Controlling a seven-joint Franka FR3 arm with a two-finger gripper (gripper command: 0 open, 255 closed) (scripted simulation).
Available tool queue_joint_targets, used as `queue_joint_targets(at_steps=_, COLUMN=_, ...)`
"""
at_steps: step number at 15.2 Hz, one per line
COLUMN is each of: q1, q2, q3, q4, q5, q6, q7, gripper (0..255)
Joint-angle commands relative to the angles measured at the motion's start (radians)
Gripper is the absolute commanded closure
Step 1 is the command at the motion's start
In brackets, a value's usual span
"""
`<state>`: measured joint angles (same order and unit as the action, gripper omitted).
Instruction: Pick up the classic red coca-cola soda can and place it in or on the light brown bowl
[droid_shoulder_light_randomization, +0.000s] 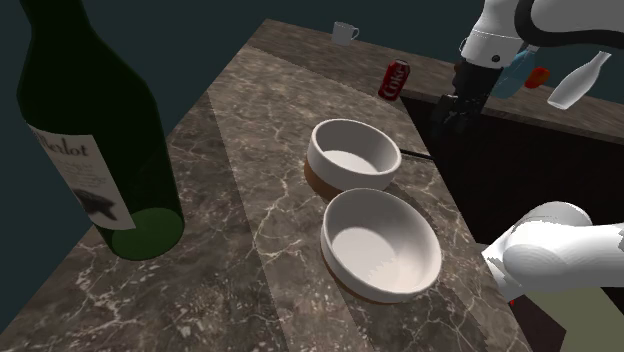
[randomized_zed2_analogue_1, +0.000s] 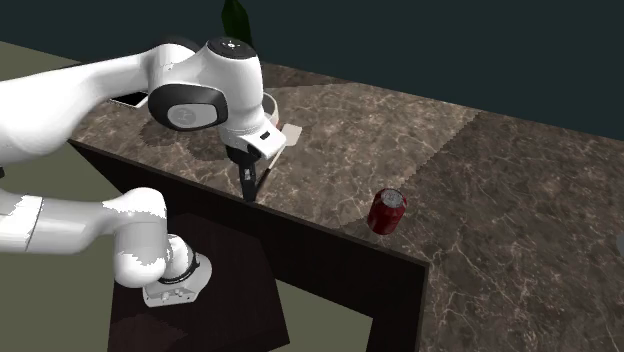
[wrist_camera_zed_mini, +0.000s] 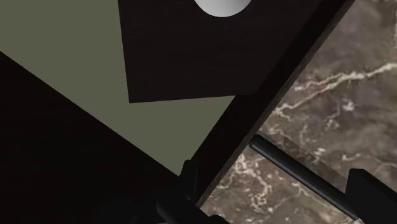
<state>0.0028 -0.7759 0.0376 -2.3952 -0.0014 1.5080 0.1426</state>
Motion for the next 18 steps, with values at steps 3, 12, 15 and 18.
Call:
queue_joint_targets(at_steps=3, q1=-0.012, q2=0.064, q3=-0.023, q4=0.046, q5=-0.014, q6=0.03, q7=-0.021, gripper=0)
queue_joint_targets(at_steps=12, q1=-0.047, q2=0.354, q3=-0.119, q4=0.305, q5=-0.035, q6=0.114, q7=-0.116, gripper=0)
queue_joint_targets(at_steps=15, q1=-0.056, q2=0.453, q3=-0.149, q4=0.41, q5=-0.027, q6=0.124, q7=-0.148, gripper=0)
queue_joint_targets(at_steps=18, q1=-0.066, q2=0.554, q3=-0.177, q4=0.527, q5=-0.011, q6=0.124, q7=-0.182, gripper=0)
